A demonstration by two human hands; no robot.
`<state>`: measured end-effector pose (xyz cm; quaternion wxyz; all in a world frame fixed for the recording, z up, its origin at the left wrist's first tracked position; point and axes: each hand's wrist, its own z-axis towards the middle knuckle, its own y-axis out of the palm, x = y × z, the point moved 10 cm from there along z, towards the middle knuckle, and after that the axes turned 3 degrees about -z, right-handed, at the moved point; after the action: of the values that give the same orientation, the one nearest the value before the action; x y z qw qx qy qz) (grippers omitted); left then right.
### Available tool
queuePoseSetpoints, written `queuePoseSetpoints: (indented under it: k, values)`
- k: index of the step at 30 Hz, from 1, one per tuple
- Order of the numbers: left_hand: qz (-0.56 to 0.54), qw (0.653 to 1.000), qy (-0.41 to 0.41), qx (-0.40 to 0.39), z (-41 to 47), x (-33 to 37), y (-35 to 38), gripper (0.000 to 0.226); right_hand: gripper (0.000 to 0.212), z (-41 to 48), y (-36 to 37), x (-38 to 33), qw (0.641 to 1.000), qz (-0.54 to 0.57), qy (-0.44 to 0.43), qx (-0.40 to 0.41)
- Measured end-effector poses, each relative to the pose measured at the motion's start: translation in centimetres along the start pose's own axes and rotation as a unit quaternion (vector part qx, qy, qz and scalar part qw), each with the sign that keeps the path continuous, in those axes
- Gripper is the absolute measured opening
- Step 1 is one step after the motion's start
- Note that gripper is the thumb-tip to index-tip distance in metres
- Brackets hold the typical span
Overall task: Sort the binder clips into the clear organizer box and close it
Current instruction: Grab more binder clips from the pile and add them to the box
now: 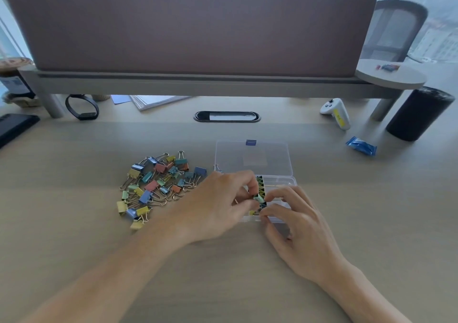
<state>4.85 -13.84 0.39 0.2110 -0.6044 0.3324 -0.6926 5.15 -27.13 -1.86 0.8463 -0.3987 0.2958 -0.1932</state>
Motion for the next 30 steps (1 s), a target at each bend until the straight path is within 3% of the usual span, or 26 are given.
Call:
queuePoseSetpoints:
  k: [6, 16, 20, 25, 30]
  values:
    - [0.007, 1.0, -0.008, -0.003, 0.0, -0.9, -0.6, 0.009, 0.011, 0.0, 0.0, 0.0, 1.0, 0.004, 0.001, 0.0]
    - [0.103, 0.993, 0.064, -0.01, -0.3, 0.5, 0.1, 0.012, 0.009, 0.2, -0.8, 0.0, 0.999, 0.039, -0.003, 0.036]
    - [0.179, 0.98, 0.089, -0.013, -0.1, 1.3, 0.3, 0.011, 0.021, 0.6, -2.7, 0.0, 0.991, 0.112, 0.033, 0.072]
    - [0.233, 0.963, 0.139, -0.005, -0.3, 2.4, 0.6, 0.015, 0.045, 1.4, -2.5, -0.6, 0.987, 0.151, 0.042, 0.037]
    - [0.253, 0.956, 0.151, 0.006, -0.4, 2.8, 0.5, 0.021, 0.045, 0.9, -2.4, -0.1, 0.988, 0.139, 0.051, 0.034]
